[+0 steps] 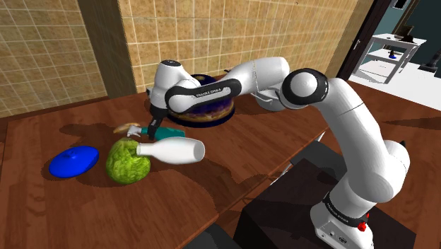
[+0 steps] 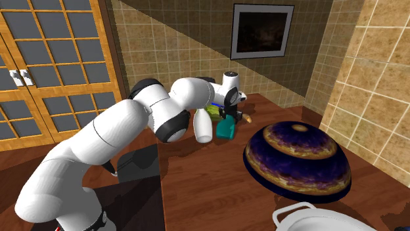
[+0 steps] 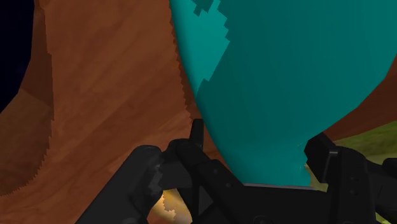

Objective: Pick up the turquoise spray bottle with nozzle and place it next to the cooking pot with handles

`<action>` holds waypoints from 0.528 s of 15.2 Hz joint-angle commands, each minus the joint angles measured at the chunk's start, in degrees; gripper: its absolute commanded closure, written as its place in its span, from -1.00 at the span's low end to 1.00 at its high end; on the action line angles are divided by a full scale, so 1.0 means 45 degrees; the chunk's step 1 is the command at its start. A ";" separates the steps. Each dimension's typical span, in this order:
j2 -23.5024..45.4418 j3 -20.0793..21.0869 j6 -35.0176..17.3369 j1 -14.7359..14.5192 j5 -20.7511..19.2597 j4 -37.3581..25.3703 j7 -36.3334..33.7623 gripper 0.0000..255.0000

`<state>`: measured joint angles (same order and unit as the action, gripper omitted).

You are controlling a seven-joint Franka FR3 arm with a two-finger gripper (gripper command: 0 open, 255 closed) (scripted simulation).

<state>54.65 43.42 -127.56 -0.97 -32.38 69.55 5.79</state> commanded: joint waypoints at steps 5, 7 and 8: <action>-0.0414 0.0231 0.0682 0.0033 0.0232 -0.0305 0.0100 1.00; -0.0533 0.0299 0.0929 0.0024 0.0307 -0.0453 0.0137 1.00; -0.0589 0.0331 0.1055 0.0016 0.0343 -0.0534 0.0156 1.00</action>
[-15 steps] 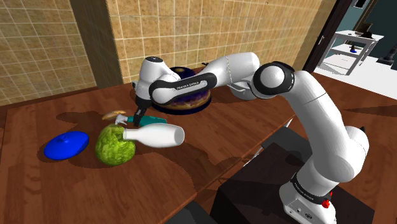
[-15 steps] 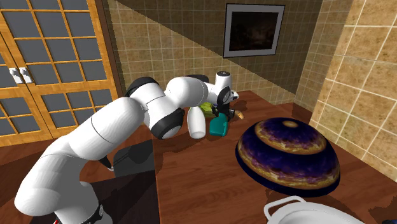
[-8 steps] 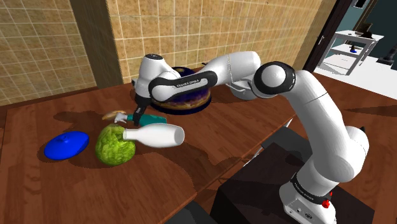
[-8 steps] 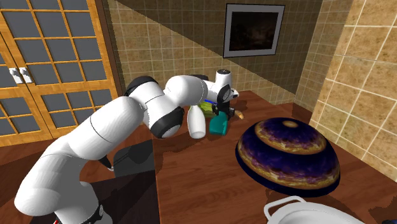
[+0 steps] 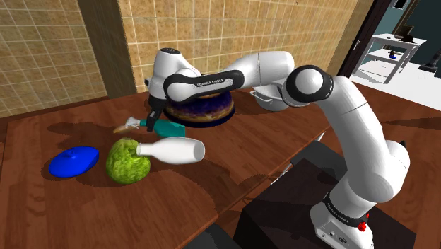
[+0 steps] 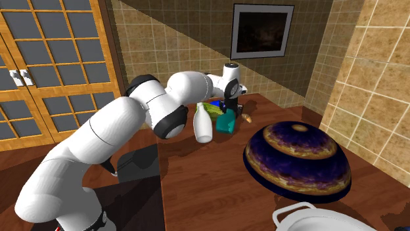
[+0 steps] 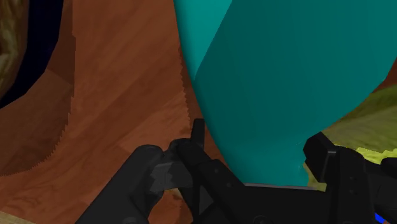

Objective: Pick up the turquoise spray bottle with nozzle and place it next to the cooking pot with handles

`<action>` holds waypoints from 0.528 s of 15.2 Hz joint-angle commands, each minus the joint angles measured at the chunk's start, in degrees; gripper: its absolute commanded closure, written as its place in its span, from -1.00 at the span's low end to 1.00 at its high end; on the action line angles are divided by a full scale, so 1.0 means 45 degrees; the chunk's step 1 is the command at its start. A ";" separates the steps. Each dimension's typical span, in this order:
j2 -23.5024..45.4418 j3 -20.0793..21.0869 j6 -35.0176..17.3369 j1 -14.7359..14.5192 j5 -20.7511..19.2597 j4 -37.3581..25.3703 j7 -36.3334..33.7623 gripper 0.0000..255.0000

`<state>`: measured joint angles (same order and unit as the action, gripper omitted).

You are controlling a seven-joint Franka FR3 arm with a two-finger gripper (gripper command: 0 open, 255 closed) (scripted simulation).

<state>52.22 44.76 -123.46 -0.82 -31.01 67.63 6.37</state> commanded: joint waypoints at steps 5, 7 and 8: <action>-0.0295 0.0176 0.0805 -0.0091 0.0210 -0.0588 0.0126 1.00; -0.0375 0.0224 0.1084 -0.0140 0.0273 -0.0819 0.0168 1.00; -0.0412 0.0246 0.1227 -0.0168 0.0303 -0.0943 0.0190 1.00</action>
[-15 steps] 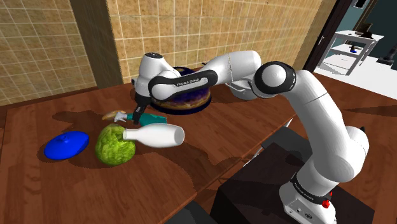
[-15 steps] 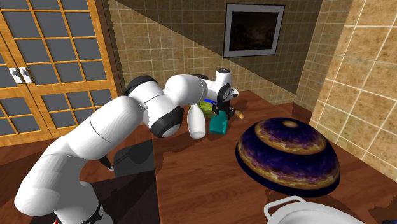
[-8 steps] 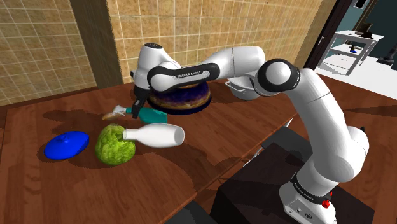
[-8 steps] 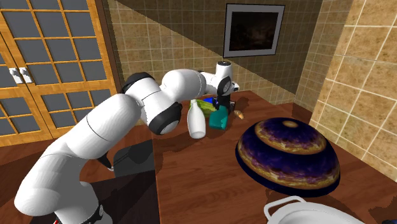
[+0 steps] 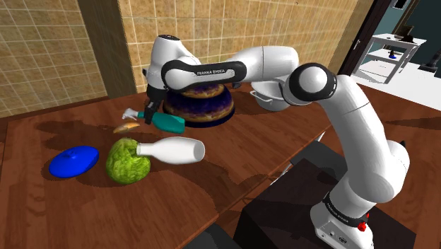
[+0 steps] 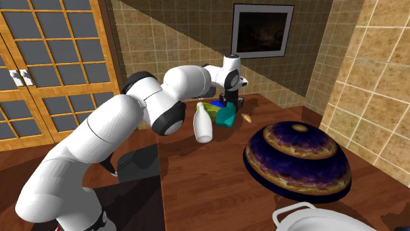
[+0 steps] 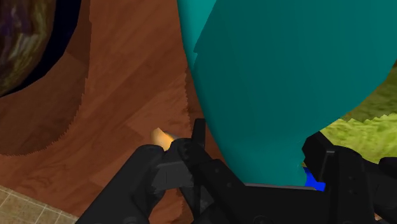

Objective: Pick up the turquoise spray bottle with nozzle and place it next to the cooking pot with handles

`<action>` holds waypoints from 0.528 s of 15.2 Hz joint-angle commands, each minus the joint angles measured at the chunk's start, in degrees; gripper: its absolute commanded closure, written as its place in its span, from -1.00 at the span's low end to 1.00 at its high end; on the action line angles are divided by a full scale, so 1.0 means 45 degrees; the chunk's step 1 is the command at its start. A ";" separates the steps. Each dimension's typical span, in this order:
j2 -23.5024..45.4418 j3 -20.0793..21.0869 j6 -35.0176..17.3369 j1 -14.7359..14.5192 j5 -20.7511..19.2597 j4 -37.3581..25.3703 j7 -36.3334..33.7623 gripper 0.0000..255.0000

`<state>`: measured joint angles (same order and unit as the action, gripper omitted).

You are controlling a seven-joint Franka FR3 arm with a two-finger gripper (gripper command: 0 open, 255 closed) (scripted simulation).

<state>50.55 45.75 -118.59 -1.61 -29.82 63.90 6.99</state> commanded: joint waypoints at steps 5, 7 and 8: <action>-0.0178 0.0112 0.0901 -0.0188 0.0168 -0.0837 0.0169 1.00; -0.0207 0.0132 0.1225 -0.0293 0.0210 -0.1181 0.0220 1.00; -0.0216 0.0139 0.1393 -0.0353 0.0228 -0.1366 0.0247 1.00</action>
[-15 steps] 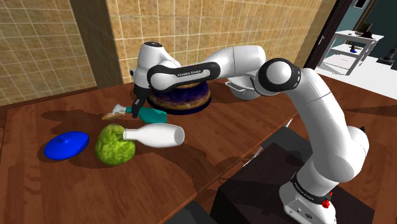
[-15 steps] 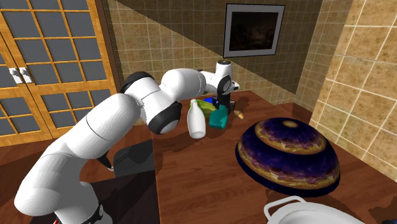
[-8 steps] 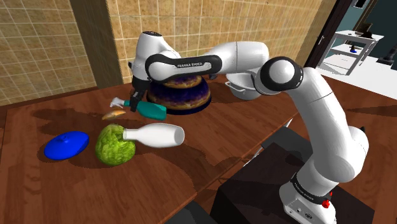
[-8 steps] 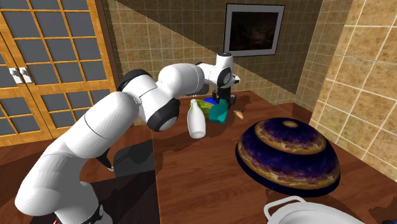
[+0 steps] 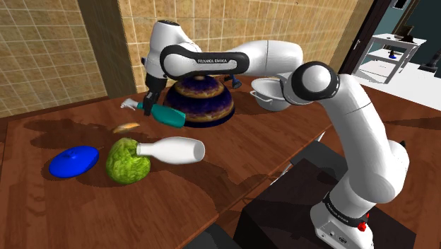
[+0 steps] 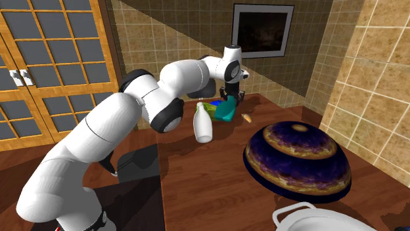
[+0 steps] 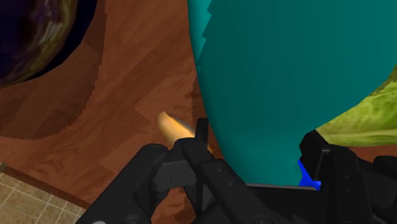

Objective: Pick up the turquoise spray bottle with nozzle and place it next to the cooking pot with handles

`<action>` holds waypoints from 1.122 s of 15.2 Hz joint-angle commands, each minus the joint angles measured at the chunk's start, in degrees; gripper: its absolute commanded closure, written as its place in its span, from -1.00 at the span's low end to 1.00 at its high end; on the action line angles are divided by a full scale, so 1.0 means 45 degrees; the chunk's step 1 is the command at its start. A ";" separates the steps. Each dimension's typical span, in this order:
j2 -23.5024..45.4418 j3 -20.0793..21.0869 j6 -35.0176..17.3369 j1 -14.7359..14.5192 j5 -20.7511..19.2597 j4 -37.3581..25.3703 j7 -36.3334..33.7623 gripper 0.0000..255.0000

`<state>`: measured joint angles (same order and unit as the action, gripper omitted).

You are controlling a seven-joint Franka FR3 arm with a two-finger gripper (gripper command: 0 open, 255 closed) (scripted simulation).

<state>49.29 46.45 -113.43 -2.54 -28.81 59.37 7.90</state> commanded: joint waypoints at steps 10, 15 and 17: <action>0.0308 -0.0109 0.2232 -0.1142 0.0055 -0.2988 0.0408 1.00; -0.1751 0.0755 0.0944 0.1326 0.0793 0.0896 0.0317 1.00; -0.2831 0.1264 0.0193 0.2767 0.1338 0.2896 0.0504 1.00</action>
<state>38.76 51.08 -111.03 6.62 -23.98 68.25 9.41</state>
